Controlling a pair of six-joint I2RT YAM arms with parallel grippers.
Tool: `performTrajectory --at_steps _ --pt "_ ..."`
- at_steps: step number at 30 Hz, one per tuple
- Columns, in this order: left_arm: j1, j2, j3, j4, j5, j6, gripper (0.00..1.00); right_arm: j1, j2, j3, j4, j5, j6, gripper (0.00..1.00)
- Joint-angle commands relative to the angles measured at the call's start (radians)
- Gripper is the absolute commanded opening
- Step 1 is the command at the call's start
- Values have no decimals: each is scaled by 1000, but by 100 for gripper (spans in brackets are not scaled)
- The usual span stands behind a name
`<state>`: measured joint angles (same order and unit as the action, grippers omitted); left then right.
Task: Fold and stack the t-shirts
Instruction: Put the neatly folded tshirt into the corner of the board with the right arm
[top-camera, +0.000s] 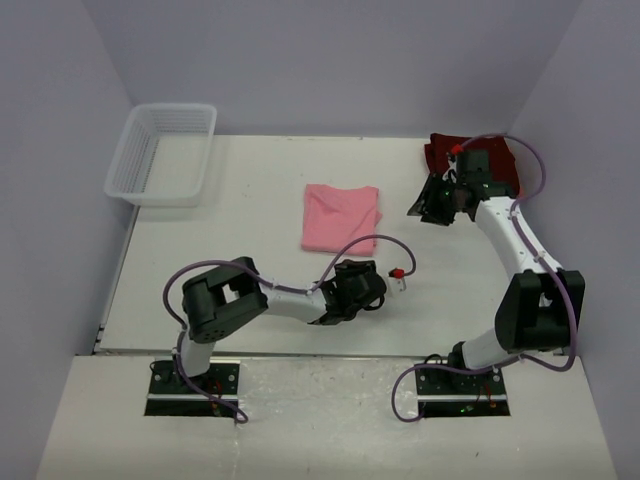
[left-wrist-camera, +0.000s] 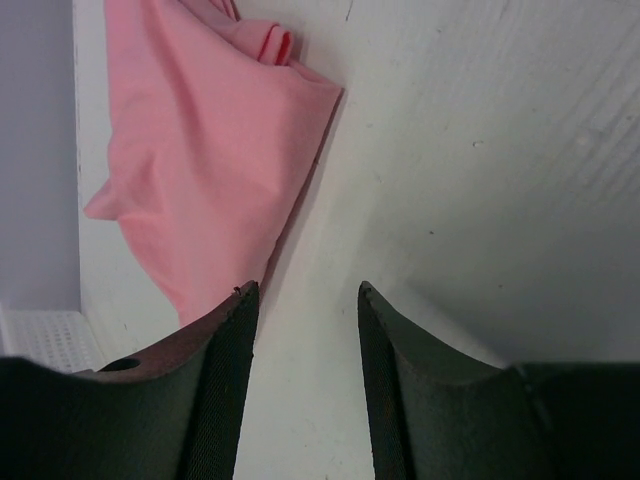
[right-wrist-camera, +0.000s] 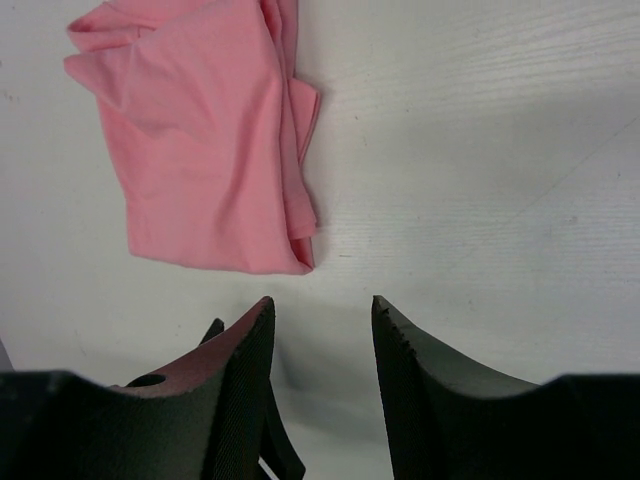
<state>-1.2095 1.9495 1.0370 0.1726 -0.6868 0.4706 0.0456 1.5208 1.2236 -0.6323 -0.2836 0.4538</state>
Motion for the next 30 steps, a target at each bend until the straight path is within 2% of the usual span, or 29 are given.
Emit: performTrajectory --at_steps 1,9,17,20,23,24,27,30 --pt "36 21 55 57 72 59 46 -7 -57 2 25 -38 -15 45" --pt "140 110 112 16 202 22 47 -24 -74 2 25 -38 -17 45" --pt "168 157 133 18 214 14 45 -35 -73 4 26 -61 -20 45" --pt "172 170 138 8 217 8 41 -41 -71 5 31 -72 -18 45" --pt "174 169 135 7 224 -1 31 -41 -62 4 34 -80 -20 45" --pt "177 169 133 8 231 -7 22 -41 -51 4 34 -78 -18 45" --pt "191 158 130 15 265 -32 5 -41 -28 -3 39 -92 -14 45" --pt "211 146 135 11 297 -64 0 -41 -24 -25 62 -106 -9 45"
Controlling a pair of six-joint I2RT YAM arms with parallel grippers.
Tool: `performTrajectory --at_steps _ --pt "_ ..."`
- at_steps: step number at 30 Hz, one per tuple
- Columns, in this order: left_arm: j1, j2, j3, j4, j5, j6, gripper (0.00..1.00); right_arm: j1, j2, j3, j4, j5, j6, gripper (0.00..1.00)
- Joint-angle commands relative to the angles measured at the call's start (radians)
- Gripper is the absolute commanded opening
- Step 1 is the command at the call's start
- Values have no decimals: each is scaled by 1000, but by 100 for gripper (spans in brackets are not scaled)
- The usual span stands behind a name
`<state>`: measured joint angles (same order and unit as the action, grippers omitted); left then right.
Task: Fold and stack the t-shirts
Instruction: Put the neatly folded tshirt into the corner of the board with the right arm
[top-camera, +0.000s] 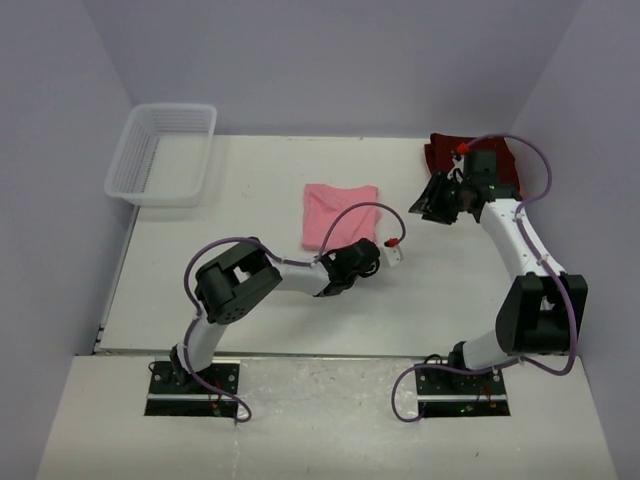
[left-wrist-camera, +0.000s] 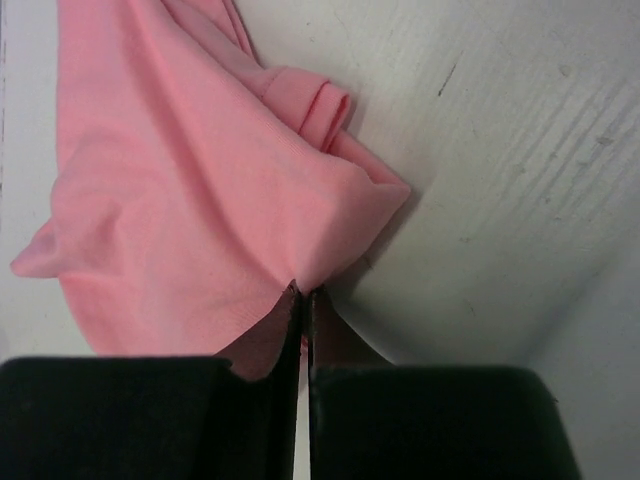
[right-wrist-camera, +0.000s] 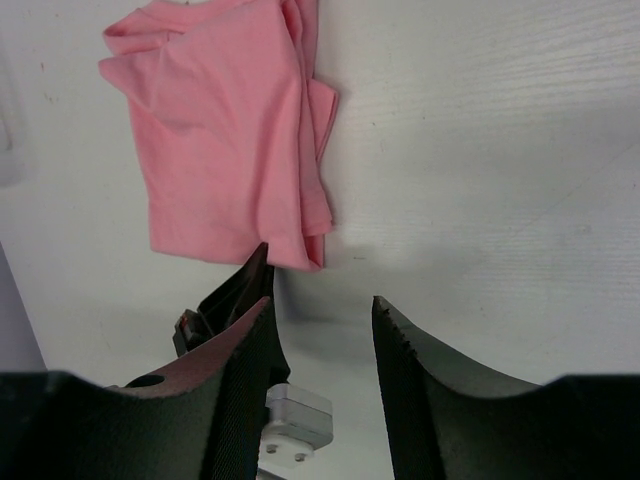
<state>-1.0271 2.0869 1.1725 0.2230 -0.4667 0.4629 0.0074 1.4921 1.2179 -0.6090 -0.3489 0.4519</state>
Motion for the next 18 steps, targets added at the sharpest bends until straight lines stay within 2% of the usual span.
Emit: performTrajectory --at_steps 1,6,10,18 --pt "32 2 -1 -39 86 -70 0 -3 8 -21 40 -41 -4 46" --pt "48 -60 7 -47 144 -108 0 -3 68 -23 46 -93 16 46" --pt "67 -109 22 -60 191 -145 0 -3 164 -17 60 -194 39 47" --pt "104 -172 58 -102 263 -197 0 -3 269 38 66 -269 65 53"
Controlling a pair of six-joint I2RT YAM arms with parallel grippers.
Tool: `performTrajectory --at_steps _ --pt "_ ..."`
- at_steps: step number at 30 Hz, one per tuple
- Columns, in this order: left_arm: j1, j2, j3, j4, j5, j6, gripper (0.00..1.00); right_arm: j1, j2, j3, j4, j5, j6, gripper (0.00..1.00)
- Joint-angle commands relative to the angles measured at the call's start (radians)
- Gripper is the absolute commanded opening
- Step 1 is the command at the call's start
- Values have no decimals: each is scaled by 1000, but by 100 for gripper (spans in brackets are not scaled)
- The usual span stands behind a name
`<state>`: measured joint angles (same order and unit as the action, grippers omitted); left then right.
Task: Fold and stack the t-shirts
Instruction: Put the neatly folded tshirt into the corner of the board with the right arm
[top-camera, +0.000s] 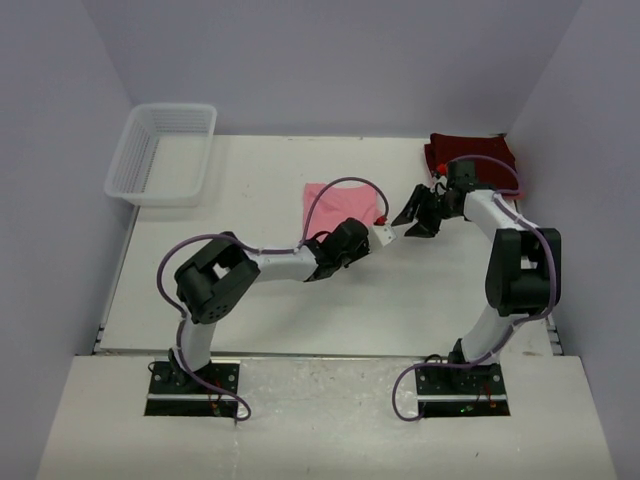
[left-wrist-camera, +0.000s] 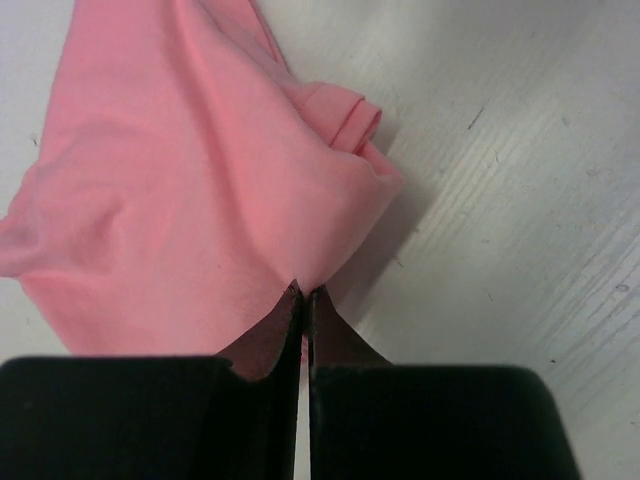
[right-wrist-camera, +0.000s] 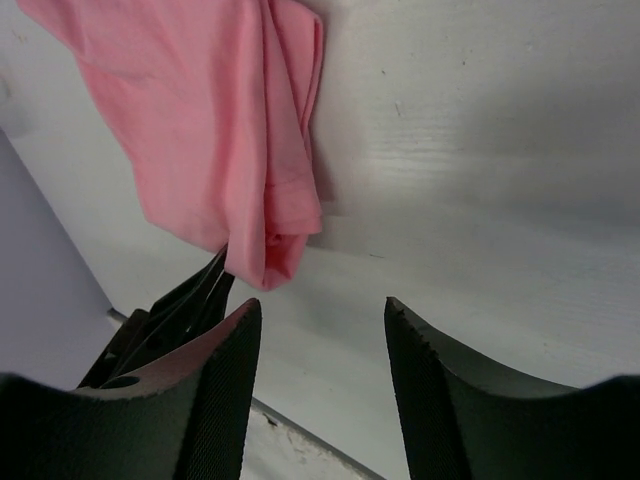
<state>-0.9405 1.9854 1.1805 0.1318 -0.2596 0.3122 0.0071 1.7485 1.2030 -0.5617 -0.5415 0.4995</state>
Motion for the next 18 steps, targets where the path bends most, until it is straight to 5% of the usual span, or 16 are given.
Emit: performTrajectory --at_steps 1,18 --pt "26 -80 53 -15 62 -53 0 -2 19 65 23 -84 19 54" --pt "69 -129 45 -3 126 -87 0 37 252 263 79 -322 119 68"
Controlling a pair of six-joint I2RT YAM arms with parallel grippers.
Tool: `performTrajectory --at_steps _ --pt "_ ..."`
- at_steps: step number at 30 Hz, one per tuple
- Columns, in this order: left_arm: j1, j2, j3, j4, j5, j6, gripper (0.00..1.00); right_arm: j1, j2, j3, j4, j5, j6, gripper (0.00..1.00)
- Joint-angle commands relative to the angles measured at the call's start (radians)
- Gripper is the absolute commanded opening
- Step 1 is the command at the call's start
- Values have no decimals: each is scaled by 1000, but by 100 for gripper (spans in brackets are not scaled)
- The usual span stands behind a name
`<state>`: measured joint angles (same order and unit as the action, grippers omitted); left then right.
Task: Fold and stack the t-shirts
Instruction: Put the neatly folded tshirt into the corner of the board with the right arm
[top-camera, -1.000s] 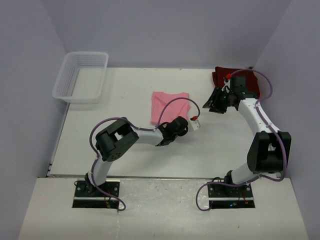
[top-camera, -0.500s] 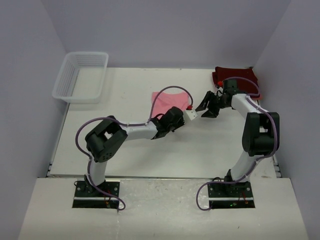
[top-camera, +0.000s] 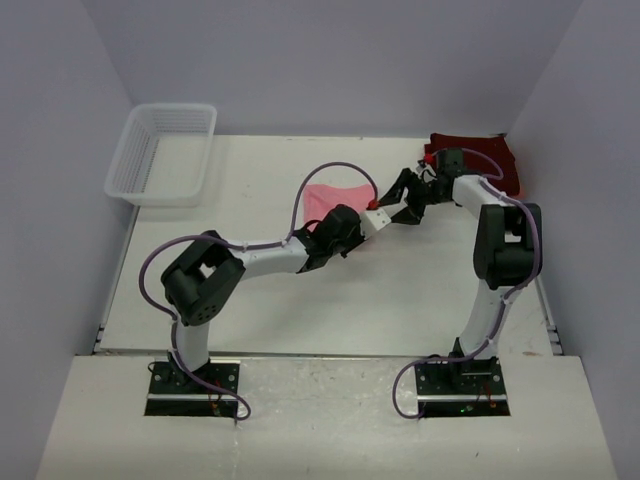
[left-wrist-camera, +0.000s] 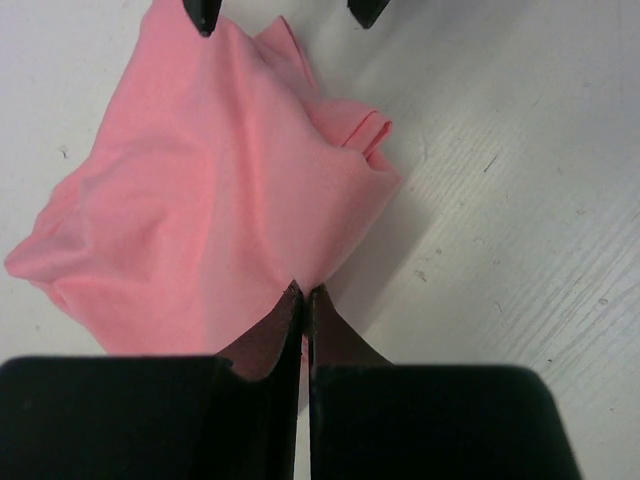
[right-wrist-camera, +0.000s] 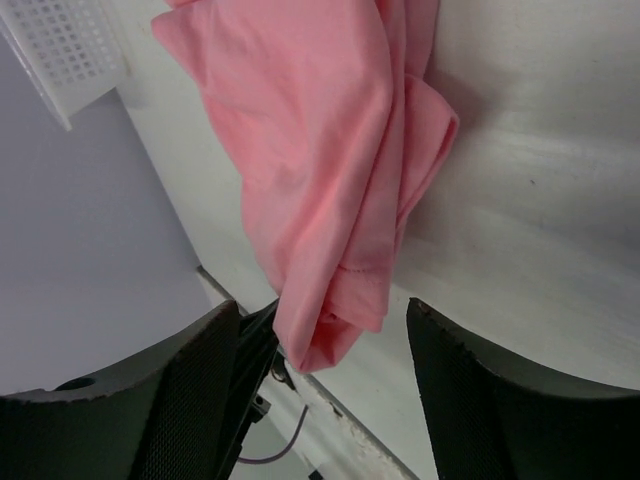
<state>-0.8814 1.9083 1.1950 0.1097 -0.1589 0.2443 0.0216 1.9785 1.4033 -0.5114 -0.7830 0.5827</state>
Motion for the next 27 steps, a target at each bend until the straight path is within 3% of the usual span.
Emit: performTrajectory --at_steps 1,5,12,27 --pt "13 -52 32 21 28 -20 0 29 42 77 16 -88 37 69" --pt "21 -51 41 12 39 -25 0 44 89 134 -10 -116 57 72" --pt "27 -61 48 -4 45 -22 0 52 131 227 -137 -21 29 75" --pt "36 -60 60 -10 64 -28 0 57 143 157 -139 24 29 77"
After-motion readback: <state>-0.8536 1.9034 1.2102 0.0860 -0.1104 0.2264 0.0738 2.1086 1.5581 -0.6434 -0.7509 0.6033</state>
